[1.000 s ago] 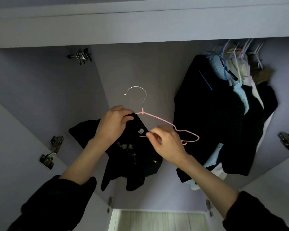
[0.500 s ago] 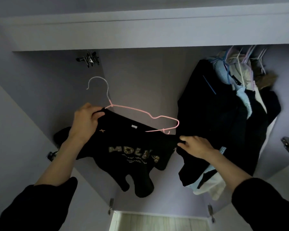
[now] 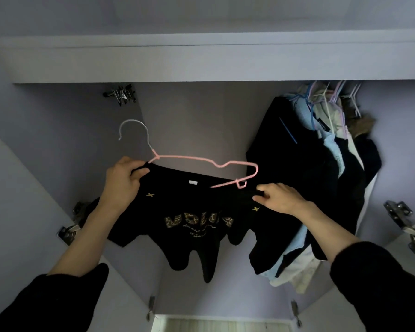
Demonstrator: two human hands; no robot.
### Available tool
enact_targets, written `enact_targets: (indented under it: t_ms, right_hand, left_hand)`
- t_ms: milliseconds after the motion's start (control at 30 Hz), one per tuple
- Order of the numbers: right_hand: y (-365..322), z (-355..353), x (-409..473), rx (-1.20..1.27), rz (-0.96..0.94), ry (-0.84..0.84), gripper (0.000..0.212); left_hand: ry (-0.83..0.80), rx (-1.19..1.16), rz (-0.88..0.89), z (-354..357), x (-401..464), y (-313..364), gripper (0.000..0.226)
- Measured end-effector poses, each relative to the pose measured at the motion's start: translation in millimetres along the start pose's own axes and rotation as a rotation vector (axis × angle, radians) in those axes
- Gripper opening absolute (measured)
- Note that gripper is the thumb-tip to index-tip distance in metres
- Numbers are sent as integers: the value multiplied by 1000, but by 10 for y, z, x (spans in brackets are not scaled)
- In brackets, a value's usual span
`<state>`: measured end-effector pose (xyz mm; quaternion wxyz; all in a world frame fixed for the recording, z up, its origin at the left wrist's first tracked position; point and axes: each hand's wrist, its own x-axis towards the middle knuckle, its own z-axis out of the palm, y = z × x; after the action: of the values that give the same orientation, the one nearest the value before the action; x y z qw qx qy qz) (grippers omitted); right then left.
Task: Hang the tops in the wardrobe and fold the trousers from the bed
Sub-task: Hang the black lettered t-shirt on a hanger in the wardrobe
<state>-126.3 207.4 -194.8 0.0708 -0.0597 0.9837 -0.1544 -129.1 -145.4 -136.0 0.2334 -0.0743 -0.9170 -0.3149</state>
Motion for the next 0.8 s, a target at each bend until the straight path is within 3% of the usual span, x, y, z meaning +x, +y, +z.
enact_targets:
  t_ms: [67, 200, 300, 433, 800]
  right_hand:
    - [-13, -75, -13, -4, -23, 18, 26]
    - [-200, -198, 33, -113, -143, 96, 14]
    - [-350, -320, 59, -251, -246, 237, 26]
    - [-435, -511, 45, -301, -352, 353, 25]
    - [-441, -529, 18, -309, -325, 236, 30]
  left_hand:
    - [-46, 54, -7, 37, -47, -40, 16]
    - [-114, 58, 2, 118, -97, 3, 18]
    - [-100, 53, 19, 114, -71, 56, 17]
    - [-77, 121, 25, 59, -42, -5, 15]
    - [-99, 170, 90, 105, -90, 59, 17]
